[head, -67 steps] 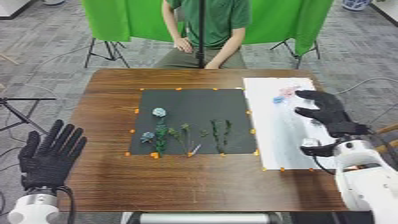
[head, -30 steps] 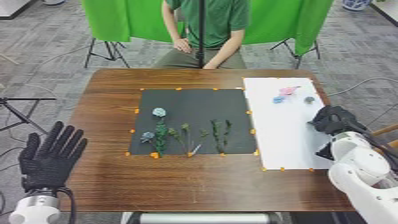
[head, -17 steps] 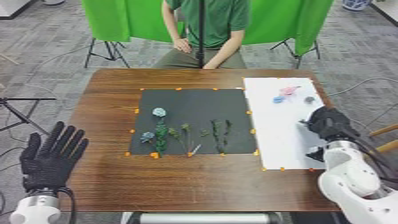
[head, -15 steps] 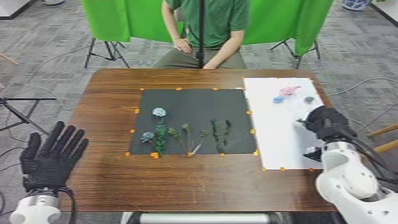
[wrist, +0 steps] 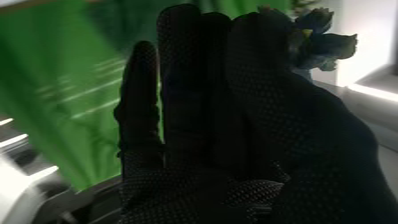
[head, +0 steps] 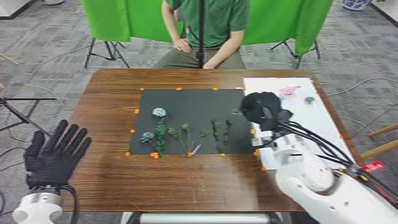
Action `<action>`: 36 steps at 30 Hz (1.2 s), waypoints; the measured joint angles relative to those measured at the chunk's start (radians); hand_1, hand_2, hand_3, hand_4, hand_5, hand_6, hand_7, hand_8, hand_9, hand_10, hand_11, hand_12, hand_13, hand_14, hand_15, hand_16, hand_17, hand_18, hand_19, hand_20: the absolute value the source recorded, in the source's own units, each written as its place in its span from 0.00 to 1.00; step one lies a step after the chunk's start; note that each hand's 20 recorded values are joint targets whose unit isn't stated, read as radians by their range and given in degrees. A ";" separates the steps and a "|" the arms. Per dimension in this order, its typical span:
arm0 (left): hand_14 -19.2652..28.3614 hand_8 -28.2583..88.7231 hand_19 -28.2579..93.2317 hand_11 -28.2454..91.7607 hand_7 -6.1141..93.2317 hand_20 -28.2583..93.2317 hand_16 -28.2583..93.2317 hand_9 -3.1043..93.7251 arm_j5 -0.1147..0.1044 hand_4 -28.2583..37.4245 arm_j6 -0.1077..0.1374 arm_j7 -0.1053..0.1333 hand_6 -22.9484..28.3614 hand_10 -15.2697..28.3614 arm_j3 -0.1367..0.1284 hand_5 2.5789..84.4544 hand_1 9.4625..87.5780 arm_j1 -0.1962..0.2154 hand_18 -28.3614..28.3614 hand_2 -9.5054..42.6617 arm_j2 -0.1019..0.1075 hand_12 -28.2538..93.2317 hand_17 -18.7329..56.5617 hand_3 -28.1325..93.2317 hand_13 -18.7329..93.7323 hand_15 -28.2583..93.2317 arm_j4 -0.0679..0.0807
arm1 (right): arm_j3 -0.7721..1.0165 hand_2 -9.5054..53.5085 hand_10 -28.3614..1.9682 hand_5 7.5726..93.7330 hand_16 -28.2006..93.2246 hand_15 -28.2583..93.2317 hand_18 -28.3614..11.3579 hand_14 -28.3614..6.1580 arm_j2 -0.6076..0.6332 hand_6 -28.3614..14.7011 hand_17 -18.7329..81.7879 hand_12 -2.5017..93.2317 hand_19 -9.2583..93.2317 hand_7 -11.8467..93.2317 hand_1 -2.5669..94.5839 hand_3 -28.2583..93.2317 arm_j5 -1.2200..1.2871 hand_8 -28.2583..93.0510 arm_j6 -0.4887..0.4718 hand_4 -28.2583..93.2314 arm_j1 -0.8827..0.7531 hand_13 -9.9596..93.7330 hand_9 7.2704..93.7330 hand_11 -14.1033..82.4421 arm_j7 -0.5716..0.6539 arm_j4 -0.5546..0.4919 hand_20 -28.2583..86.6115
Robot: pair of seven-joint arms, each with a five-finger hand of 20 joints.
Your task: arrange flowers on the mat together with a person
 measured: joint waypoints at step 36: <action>0.70 0.17 0.42 0.35 0.12 0.32 0.18 0.41 0.001 0.00 0.003 -0.017 0.58 0.65 0.019 0.48 0.19 -0.026 0.69 0.43 0.006 0.28 0.22 0.80 0.41 0.45 0.014 | -0.478 0.00 0.66 0.67 0.56 0.40 0.38 0.73 -0.275 0.73 0.48 0.22 0.67 0.40 0.68 0.76 -0.070 0.17 -0.047 0.00 0.381 0.72 0.69 0.27 0.027 0.272 0.54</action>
